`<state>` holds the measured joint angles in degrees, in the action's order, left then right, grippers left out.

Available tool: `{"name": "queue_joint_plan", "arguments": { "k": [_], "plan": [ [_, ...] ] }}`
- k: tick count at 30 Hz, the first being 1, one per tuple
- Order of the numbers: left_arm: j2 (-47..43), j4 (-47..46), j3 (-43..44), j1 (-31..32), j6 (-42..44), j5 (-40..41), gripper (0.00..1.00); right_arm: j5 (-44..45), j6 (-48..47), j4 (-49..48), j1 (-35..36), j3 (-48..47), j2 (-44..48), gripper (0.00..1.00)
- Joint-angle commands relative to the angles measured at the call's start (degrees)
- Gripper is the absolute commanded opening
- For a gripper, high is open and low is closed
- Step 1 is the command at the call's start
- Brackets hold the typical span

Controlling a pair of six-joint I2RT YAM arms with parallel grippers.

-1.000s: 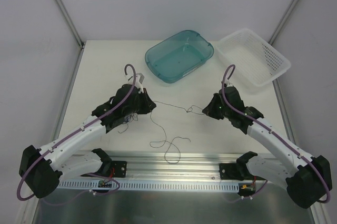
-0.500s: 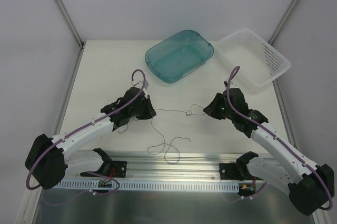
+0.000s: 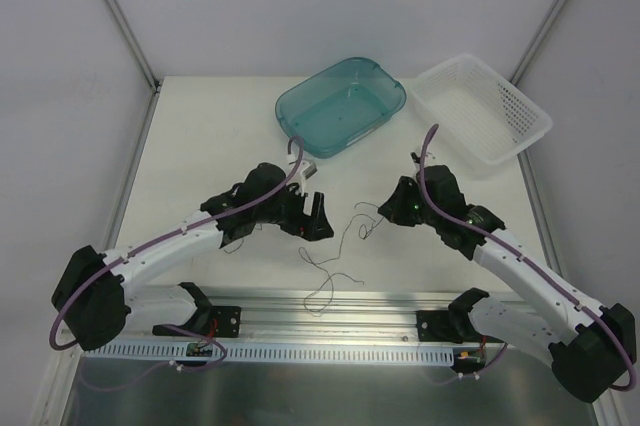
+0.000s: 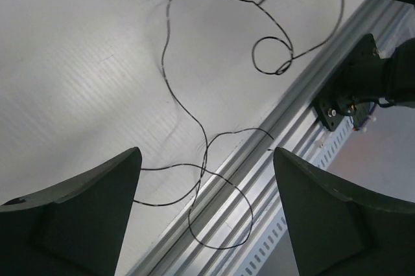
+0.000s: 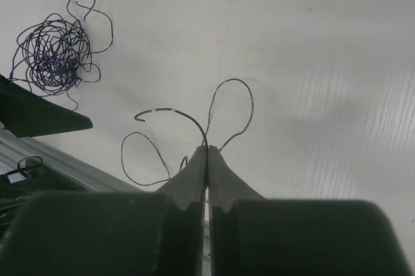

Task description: Untangle the cables

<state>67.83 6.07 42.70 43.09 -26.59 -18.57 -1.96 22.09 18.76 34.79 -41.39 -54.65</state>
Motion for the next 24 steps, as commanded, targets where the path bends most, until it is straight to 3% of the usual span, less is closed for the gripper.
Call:
{"name": "queue_joint_plan", "arguments": {
  "k": [1, 5, 15, 24],
  "plan": [
    [-2.62, -3.16, 2.83, 2.43, 5.93, -3.59, 0.84, 1.08, -1.69, 0.57, 0.63, -3.52, -0.54, 0.01],
    [-3.15, -5.88, 2.48, 4.72, 6.73, -3.58, 0.82, -0.67, -1.70, 0.22, 0.81, -4.14, -0.89, 0.01],
    [3.44, -27.58, -2.26, 6.39, 0.15, -5.42, 0.66, -6.30, -1.17, -4.26, 0.99, -3.26, 1.21, 0.01],
    [7.40, -31.29, -3.50, 7.01, 1.80, -7.97, 0.65, -11.49, -1.08, -9.80, 0.99, -1.68, 2.80, 0.01]
  ]
}}
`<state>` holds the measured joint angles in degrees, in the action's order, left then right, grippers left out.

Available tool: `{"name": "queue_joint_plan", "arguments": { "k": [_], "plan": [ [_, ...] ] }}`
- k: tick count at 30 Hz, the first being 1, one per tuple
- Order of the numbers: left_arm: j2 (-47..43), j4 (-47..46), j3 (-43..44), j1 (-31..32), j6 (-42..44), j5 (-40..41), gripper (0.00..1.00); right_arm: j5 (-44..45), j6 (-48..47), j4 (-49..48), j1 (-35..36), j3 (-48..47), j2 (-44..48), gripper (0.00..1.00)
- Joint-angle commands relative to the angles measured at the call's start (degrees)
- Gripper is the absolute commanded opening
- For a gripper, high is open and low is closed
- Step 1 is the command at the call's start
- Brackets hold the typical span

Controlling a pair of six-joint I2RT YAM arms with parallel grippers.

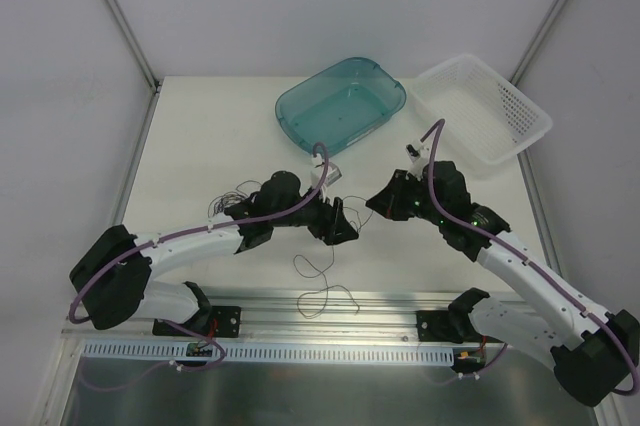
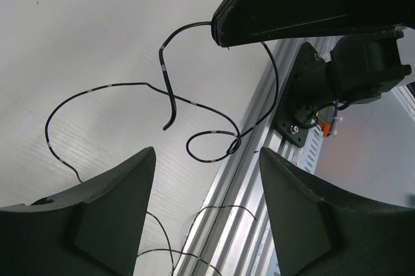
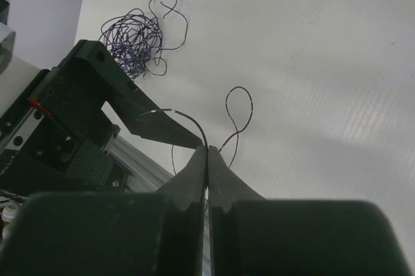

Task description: Untangle the cables

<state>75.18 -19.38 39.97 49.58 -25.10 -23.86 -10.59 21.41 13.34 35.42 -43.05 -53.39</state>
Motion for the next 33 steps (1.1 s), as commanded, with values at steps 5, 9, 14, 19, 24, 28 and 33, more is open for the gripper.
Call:
{"name": "queue_joint_plan", "arguments": {
  "k": [5, 9, 14, 19, 24, 28, 33],
  "plan": [
    [0.41, -10.50, -2.96, 0.52, -0.30, -5.58, 0.64, -3.82, -0.58, -5.61, 0.35, 0.16, 1.79, 0.01],
    [0.67, -12.26, -3.32, 0.52, -0.74, -7.69, 0.57, -4.70, -0.23, -6.84, 0.27, 0.95, 1.97, 0.01],
    [0.15, -14.02, -4.37, 0.52, -1.18, -8.40, 0.35, -4.35, -0.58, -6.84, 0.26, 1.21, 2.15, 0.01],
    [-1.52, -14.29, -5.60, 0.52, -1.18, -7.96, 0.13, -2.95, -1.19, -5.70, 0.26, 1.47, 2.23, 0.01],
    [-3.72, -14.20, -6.57, 0.52, -1.18, -6.47, 0.00, -0.93, -2.07, -3.86, 0.18, 1.30, 2.58, 0.01],
    [-5.12, -14.20, -6.57, 0.52, -2.49, -5.42, 0.00, 2.84, -1.37, -2.10, 0.26, 1.91, 3.72, 0.01],
    [-8.37, -14.11, -7.18, 0.52, -3.99, -1.99, 0.00, 6.45, 0.65, 0.54, 0.18, 3.49, 4.61, 0.01]
  ]
}}
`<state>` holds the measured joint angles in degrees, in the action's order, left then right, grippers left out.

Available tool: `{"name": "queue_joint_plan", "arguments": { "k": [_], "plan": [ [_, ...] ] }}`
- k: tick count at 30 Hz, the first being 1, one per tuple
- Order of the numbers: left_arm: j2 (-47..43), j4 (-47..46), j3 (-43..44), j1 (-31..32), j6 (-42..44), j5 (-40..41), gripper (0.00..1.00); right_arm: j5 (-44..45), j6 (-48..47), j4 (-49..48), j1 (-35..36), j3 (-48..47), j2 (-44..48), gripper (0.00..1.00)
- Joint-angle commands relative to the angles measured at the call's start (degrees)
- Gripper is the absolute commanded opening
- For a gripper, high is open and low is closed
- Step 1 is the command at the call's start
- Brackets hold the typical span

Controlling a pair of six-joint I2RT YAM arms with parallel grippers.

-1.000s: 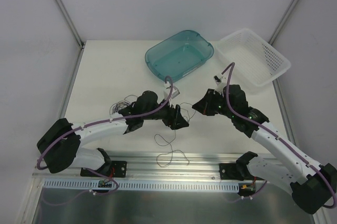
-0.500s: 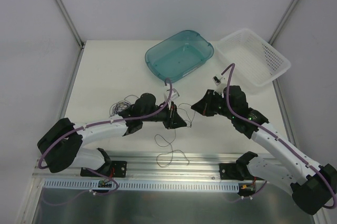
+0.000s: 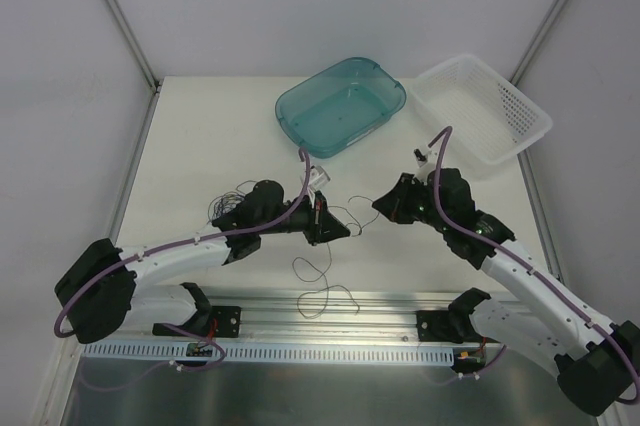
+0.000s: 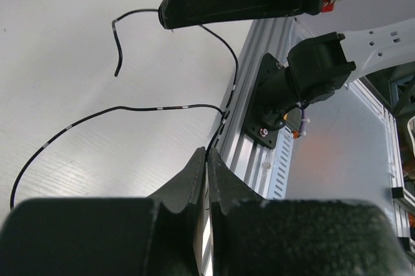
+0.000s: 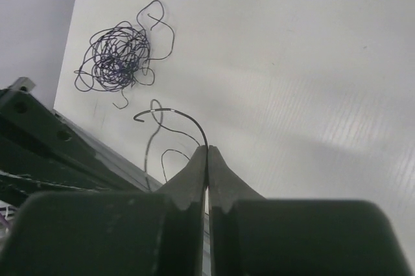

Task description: Untangle the cables

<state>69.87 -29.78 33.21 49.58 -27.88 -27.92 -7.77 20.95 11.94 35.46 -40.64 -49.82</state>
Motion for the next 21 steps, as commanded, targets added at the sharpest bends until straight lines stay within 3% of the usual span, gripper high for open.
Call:
{"name": "queue_joint_plan", "arguments": {
  "k": [1, 21],
  "plan": [
    [-3.24, -3.62, -0.52, 0.52, -1.39, 2.78, 0.00, 3.64, 1.89, 1.85, 0.22, 1.44, 0.87, 0.01],
    [1.94, 3.06, 5.72, 2.27, -1.13, -0.55, 0.00, 5.57, 0.41, -0.43, 6.64, -1.72, -7.57, 0.01]
  ]
}}
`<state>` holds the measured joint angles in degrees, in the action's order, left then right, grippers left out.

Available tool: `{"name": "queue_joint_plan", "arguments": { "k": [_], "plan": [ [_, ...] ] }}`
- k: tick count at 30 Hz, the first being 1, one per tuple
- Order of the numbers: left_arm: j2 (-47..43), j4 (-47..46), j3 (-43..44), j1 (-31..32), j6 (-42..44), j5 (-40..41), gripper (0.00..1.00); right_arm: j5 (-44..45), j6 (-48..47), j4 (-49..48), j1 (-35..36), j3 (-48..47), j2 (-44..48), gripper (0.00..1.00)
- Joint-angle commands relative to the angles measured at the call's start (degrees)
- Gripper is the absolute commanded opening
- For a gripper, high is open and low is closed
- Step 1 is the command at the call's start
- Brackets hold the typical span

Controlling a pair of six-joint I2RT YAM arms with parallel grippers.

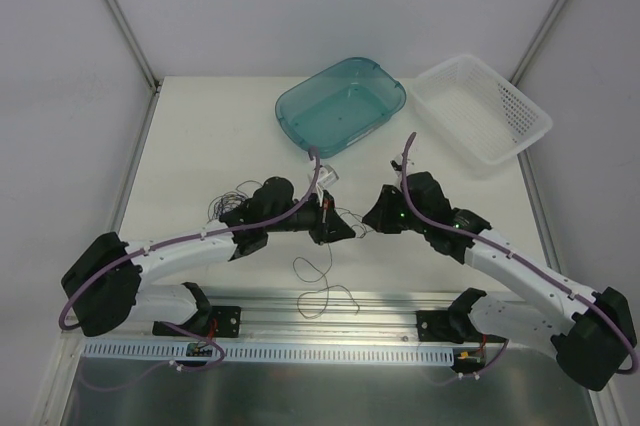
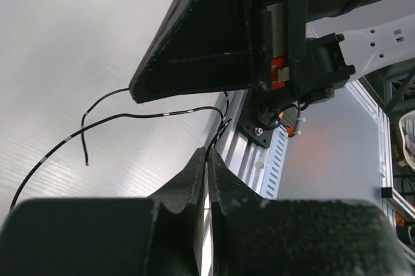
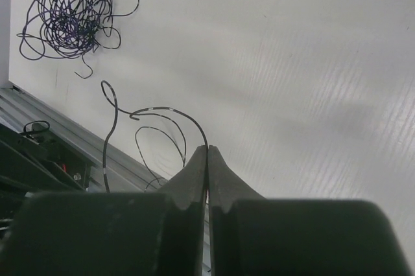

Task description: Untangle the cables

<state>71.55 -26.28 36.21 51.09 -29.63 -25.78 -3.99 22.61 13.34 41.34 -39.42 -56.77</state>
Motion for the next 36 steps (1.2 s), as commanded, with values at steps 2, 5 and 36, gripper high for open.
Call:
{"name": "queue_joint_plan", "arguments": {
  "k": [2, 5, 36],
  "plan": [
    [0.43, 0.44, 3.34, 0.85, 0.97, -4.19, 0.00, 2.49, -1.87, -1.22, 0.76, -3.47, -1.06, 0.01],
    [0.96, 0.62, 3.52, 1.03, 1.41, -5.94, 0.00, 3.28, -2.92, -0.34, 1.19, -4.35, -1.85, 0.01],
    [0.34, 6.07, 4.75, 1.91, -0.43, 8.99, 0.00, 3.63, -9.34, 5.46, 7.70, -11.99, -6.07, 0.27]
  ]
}}
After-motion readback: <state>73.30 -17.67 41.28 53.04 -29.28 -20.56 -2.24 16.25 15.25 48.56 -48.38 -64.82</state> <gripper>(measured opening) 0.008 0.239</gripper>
